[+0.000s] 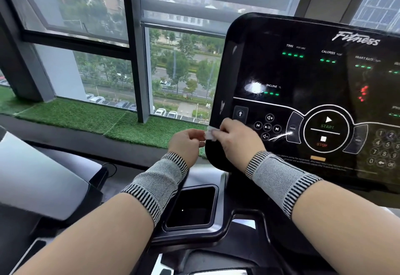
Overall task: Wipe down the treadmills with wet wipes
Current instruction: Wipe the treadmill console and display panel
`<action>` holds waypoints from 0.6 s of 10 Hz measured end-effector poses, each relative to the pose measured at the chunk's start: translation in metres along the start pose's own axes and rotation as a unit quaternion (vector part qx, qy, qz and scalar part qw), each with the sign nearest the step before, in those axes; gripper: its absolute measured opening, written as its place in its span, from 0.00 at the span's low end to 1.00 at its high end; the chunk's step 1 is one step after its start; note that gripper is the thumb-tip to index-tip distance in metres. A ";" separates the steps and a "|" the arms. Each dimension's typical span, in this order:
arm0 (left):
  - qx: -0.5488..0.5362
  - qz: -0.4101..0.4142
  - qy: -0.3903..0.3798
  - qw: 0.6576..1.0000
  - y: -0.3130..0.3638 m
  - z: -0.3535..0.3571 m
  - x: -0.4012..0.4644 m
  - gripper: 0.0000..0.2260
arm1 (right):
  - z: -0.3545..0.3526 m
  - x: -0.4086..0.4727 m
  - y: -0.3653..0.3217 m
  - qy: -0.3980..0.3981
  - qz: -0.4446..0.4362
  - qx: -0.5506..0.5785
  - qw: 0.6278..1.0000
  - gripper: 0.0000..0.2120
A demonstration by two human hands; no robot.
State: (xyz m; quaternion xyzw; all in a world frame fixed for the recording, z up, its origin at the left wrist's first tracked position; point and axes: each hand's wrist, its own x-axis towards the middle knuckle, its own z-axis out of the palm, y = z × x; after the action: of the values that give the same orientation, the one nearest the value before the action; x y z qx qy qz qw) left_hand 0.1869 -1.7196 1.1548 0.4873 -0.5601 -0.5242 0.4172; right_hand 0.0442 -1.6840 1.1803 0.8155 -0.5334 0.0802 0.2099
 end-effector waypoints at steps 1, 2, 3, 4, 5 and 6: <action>0.027 0.013 0.000 1.000 0.000 0.000 0.001 0.17 | 0.004 -0.006 -0.006 -0.018 -0.031 0.002 0.999 0.13; 0.026 0.018 -0.011 0.999 0.001 -0.002 0.000 0.15 | -0.003 0.000 0.003 -0.025 0.011 0.015 1.000 0.17; 0.046 0.027 -0.001 0.999 0.003 -0.001 0.000 0.12 | 0.001 -0.001 0.001 0.005 0.045 0.024 0.999 0.13; 0.057 0.034 0.000 0.998 0.003 -0.002 0.001 0.11 | -0.007 -0.004 -0.008 -0.040 0.028 0.045 0.998 0.09; 0.059 0.029 -0.001 0.998 0.005 -0.003 0.000 0.10 | -0.011 0.008 0.006 -0.026 0.070 0.037 0.997 0.10; 0.078 0.038 0.003 0.996 0.007 -0.002 -0.001 0.08 | -0.015 0.004 -0.005 -0.016 0.083 0.073 0.994 0.10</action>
State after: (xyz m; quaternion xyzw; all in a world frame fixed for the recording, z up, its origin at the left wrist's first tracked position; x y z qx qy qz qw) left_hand 0.1885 -1.7190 1.1617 0.4986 -0.6158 -0.4612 0.3994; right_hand 0.0518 -1.6793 1.1941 0.7828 -0.5950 0.1229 0.1342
